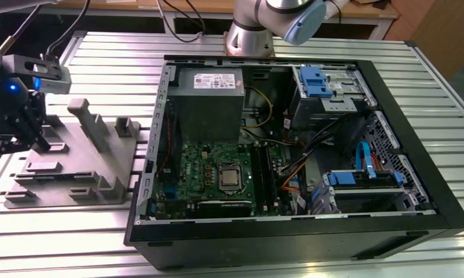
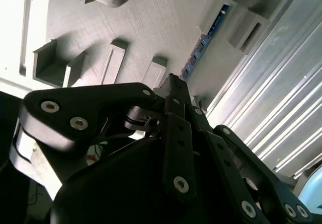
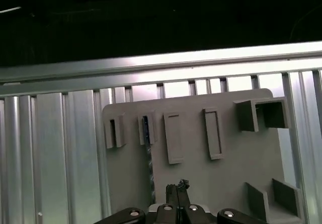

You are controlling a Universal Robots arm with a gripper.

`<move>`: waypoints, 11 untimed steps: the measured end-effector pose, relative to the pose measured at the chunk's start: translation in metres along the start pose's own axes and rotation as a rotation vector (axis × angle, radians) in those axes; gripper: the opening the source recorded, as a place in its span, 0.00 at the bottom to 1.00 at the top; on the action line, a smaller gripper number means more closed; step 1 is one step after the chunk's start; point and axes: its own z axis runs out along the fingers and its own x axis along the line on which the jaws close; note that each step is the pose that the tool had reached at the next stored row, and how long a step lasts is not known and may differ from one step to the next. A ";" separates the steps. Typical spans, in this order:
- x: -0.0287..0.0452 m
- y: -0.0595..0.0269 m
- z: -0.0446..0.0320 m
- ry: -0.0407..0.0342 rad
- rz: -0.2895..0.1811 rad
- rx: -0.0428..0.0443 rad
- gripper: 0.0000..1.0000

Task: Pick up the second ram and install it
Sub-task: 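Pick up the second ram and move it above second insertion slot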

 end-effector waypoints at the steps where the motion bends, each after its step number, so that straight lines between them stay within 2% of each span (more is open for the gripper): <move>1: 0.0002 -0.0001 0.0005 0.0006 -0.008 -0.0017 0.07; 11: 0.0029 -0.0007 0.0077 0.0058 -0.079 -0.0228 0.07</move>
